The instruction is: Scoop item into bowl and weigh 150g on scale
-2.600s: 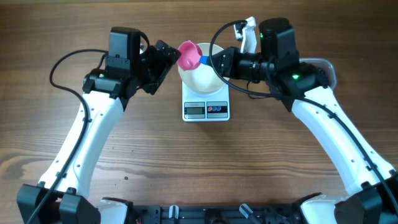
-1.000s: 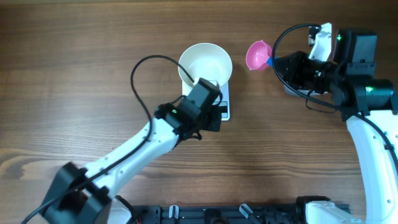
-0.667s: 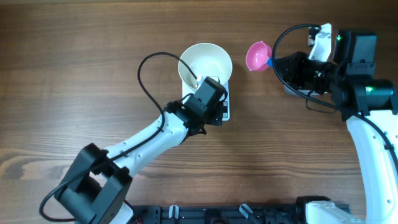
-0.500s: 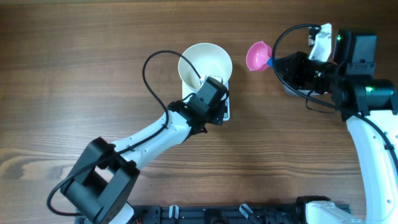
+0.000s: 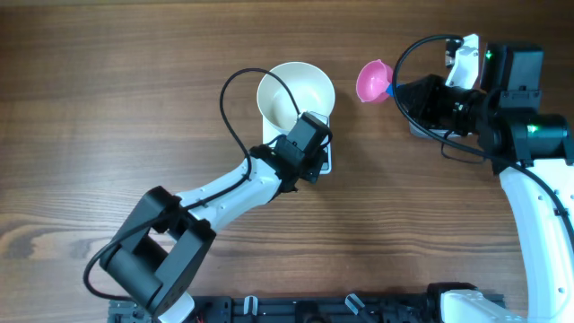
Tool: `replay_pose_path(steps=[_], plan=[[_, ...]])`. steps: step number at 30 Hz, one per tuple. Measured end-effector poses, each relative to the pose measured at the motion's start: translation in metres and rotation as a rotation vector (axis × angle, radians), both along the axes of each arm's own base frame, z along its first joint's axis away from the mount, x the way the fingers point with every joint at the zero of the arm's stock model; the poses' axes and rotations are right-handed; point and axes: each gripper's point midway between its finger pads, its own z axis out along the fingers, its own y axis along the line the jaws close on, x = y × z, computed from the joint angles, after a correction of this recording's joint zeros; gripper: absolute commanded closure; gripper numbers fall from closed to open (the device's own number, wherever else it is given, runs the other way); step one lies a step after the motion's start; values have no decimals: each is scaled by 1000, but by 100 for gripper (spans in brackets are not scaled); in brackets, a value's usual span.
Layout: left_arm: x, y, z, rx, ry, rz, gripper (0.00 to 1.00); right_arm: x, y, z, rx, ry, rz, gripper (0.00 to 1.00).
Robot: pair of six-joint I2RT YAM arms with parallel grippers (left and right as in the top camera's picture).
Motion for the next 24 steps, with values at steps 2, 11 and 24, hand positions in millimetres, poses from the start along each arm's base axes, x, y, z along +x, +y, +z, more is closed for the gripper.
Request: replay_pose_path(steps=[2, 11, 24], plan=[[1, -1, -3, 3, -3, -7, 96, 0, 0, 0, 0, 1, 0, 96], [4, -4, -2, -2, -19, -18, 96, -3, 0, -3, -1, 18, 0, 96], [11, 13, -11, 20, 6, 21, 96, -3, 0, -3, -1, 18, 0, 95]])
